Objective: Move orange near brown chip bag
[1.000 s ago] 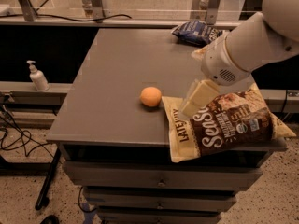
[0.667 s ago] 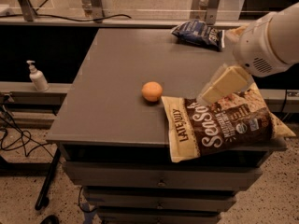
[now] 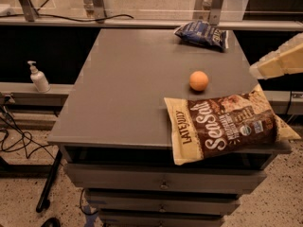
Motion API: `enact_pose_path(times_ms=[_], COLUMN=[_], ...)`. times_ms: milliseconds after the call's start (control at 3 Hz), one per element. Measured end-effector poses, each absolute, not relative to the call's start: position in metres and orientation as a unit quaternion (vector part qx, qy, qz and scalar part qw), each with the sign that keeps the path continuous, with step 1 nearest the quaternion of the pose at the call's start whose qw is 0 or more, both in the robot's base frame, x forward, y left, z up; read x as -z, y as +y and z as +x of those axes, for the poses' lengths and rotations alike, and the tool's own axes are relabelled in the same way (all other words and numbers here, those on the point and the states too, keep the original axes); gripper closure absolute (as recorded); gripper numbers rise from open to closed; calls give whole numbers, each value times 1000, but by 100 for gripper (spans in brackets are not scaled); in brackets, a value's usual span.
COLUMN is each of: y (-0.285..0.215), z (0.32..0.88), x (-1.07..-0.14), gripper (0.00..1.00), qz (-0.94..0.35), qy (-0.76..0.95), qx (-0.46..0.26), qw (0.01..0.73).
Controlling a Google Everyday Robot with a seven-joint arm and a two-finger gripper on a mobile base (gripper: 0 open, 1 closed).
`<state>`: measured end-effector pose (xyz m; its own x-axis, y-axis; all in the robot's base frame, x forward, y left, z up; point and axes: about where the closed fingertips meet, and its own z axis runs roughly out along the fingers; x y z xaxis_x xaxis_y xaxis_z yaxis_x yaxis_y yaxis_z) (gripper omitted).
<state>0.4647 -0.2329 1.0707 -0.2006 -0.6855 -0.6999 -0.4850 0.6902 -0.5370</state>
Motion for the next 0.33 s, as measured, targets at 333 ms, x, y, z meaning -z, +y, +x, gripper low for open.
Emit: enact_pose_path(times_ms=[333], y=[-233], z=[465], x=[-1071], gripper=[0], qz=[-381], qy=[768], qx=[99], qw=[505])
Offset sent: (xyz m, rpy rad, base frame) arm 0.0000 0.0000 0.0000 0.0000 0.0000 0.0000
